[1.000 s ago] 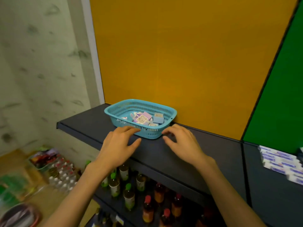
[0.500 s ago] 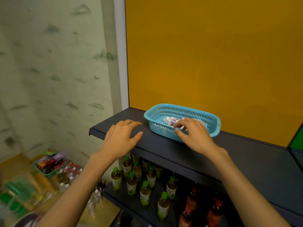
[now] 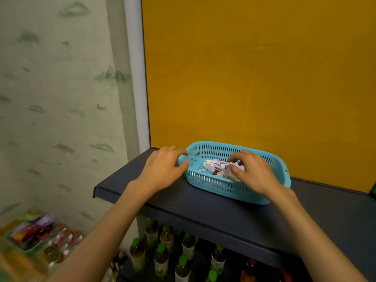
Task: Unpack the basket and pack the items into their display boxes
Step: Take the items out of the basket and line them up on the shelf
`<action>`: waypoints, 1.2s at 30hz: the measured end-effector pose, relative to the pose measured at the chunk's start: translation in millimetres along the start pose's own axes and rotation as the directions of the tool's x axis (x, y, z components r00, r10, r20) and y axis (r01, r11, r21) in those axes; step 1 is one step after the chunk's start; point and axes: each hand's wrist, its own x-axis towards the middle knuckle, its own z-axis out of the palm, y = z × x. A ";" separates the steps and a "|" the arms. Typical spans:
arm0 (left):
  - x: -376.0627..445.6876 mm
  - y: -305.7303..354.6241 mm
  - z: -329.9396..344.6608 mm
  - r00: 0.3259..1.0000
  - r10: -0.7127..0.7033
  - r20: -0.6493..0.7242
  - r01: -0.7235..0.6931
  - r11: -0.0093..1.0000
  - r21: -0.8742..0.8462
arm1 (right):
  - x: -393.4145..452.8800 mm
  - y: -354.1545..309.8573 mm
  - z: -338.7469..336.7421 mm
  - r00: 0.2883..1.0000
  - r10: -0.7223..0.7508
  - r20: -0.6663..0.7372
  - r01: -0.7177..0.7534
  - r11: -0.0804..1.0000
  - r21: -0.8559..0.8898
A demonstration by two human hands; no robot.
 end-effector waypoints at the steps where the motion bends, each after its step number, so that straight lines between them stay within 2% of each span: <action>1: 11.1 -0.8 3.4 1.000 0.017 0.018 -0.017 1.000 0.010 | 4.3 4.5 2.2 1.000 0.018 0.002 -0.018 1.000 -0.003; 8: 90.6 -5.5 35.8 0.971 0.140 0.193 -0.151 0.988 0.041 | 32.2 30.0 13.9 0.996 0.085 0.003 -0.084 0.996 -0.035; 15: 134.2 -7.3 78.1 0.872 0.221 0.438 -0.283 0.956 0.081 | 43.5 41.4 18.9 0.987 0.159 0.013 -0.157 0.983 -0.093; 22: 149.8 -9.6 99.0 0.792 0.255 0.554 -0.392 0.909 0.142 | 46.0 40.2 25.3 0.969 0.246 0.010 -0.243 0.963 -0.118; 28: 153.6 -15.1 106.3 0.745 0.292 0.601 -0.470 0.868 0.161 | 51.5 26.7 31.7 0.969 0.245 0.022 -0.239 0.959 -0.154; 32: 153.6 -19.4 108.7 0.760 0.331 0.559 -0.455 0.885 0.095 | 68.0 8.7 41.6 0.975 0.202 0.087 -0.183 0.965 -0.186; 36: 154.8 -31.2 104.4 0.826 0.319 0.465 -0.218 0.941 -0.257 | 91.1 -0.2 57.6 0.969 0.178 0.173 -0.142 0.969 -0.203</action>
